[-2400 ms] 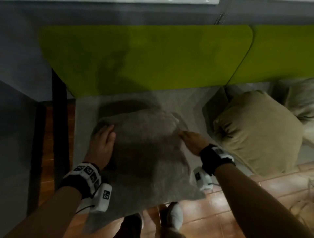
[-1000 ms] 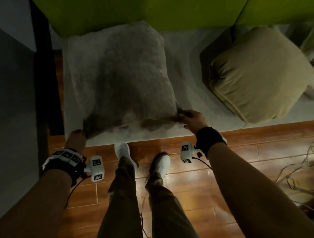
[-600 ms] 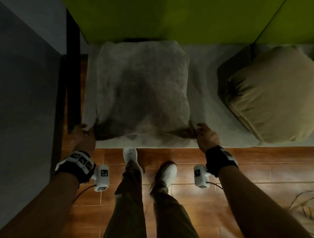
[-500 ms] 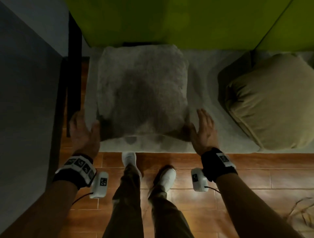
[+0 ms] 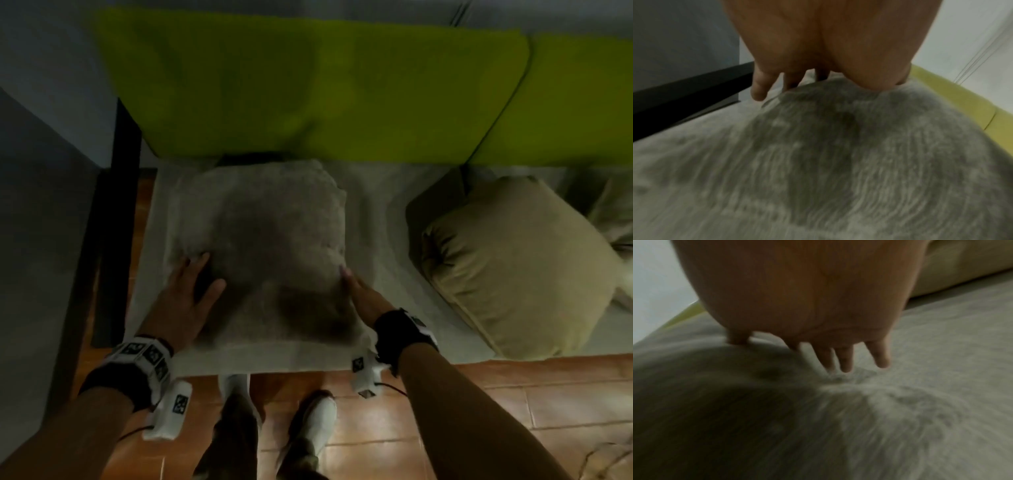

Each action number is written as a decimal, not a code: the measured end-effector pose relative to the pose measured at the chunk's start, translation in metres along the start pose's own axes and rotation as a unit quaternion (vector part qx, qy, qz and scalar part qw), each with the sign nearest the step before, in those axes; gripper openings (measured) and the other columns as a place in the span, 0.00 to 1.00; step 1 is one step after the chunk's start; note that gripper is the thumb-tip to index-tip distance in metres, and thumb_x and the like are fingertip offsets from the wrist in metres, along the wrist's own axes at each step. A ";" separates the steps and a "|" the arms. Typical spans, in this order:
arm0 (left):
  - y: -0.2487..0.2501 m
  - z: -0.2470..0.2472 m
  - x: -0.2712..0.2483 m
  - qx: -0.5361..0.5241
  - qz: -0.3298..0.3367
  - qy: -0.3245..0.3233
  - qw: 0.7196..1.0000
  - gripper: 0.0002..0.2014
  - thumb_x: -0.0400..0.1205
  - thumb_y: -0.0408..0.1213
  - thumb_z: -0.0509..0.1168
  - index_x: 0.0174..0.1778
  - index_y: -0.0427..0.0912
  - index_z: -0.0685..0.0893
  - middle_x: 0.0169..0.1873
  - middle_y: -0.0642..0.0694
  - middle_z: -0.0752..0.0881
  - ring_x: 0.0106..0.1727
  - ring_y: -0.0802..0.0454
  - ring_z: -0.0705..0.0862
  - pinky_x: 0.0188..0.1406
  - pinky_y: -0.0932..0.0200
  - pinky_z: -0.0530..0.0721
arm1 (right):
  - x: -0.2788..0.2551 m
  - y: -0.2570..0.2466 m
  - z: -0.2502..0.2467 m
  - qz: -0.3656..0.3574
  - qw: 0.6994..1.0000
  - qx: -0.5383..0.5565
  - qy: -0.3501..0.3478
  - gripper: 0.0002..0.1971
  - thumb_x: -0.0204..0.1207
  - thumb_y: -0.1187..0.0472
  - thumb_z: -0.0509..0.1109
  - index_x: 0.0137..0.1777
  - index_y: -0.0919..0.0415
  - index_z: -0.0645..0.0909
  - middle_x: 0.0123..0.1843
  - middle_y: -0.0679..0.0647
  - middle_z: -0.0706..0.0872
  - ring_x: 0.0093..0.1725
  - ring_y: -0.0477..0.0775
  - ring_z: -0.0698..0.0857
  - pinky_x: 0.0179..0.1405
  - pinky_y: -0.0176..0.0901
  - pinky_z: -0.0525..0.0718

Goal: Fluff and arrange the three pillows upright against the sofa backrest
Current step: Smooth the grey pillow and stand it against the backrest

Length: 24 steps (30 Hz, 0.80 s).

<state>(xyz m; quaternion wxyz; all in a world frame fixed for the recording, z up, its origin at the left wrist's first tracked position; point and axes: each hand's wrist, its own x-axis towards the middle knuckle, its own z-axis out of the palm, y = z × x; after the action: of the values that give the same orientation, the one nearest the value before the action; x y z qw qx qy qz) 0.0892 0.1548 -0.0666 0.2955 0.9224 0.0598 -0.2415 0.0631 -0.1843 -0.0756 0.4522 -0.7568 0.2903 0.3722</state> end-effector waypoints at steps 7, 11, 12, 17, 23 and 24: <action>0.029 -0.067 0.037 -0.001 0.048 0.144 0.988 0.30 0.85 0.57 0.61 0.81 0.52 0.66 0.80 0.39 0.66 0.79 0.34 0.69 0.78 0.39 0.68 | -0.006 -0.052 -0.039 -0.209 0.955 -0.168 0.126 0.38 0.83 0.27 0.46 0.90 0.38 0.47 0.93 0.45 0.46 0.90 0.50 0.50 0.88 0.57 0.49; 0.037 -0.076 0.088 -0.033 0.032 0.022 0.999 0.34 0.84 0.64 0.51 0.87 0.59 0.56 0.88 0.47 0.58 0.87 0.43 0.60 0.85 0.46 0.56 | 0.013 -0.116 -0.014 -0.379 0.887 -0.250 0.084 0.35 0.84 0.28 0.48 0.89 0.34 0.49 0.92 0.42 0.46 0.88 0.45 0.42 0.90 0.60 0.43; 0.030 -0.076 0.096 -0.049 0.004 -0.014 0.999 0.36 0.83 0.66 0.49 0.88 0.58 0.56 0.88 0.48 0.58 0.87 0.44 0.59 0.85 0.48 0.54 | 0.024 -0.120 -0.007 -0.377 0.885 -0.268 0.058 0.36 0.82 0.26 0.46 0.89 0.33 0.50 0.92 0.41 0.45 0.89 0.45 0.41 0.90 0.61 0.44; -0.015 -0.076 0.107 -0.046 -0.153 -0.166 0.973 0.57 0.69 0.85 0.35 0.83 0.48 0.70 0.80 0.39 0.73 0.79 0.40 0.73 0.82 0.47 0.64 | 0.050 -0.104 -0.014 -0.184 0.959 -0.209 0.047 0.37 0.80 0.23 0.48 0.86 0.27 0.41 0.90 0.37 0.36 0.91 0.53 0.38 0.89 0.57 0.42; -0.010 -0.106 0.125 -0.093 -0.083 -0.062 0.990 0.19 0.87 0.52 0.60 0.74 0.56 0.78 0.69 0.37 0.83 0.69 0.34 0.81 0.68 0.46 0.77 | 0.059 -0.084 -0.065 -0.016 0.974 -0.209 0.088 0.44 0.75 0.19 0.39 0.85 0.39 0.68 0.86 0.54 0.72 0.82 0.61 0.73 0.82 0.53 0.67; -0.011 -0.112 0.139 -0.124 -0.066 -0.028 0.990 0.14 0.86 0.49 0.61 0.67 0.64 0.80 0.67 0.38 0.84 0.66 0.35 0.83 0.68 0.42 0.79 | 0.061 -0.089 -0.073 -0.022 0.961 -0.248 0.119 0.39 0.81 0.25 0.41 0.83 0.43 0.72 0.83 0.56 0.75 0.80 0.62 0.76 0.79 0.52 0.71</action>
<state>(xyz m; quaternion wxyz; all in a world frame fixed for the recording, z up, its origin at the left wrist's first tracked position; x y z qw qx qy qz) 0.2538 0.2240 -0.0595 0.3923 0.8654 0.1419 -0.2774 0.1876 -0.2186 -0.0616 0.2207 -0.8904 0.2235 0.3294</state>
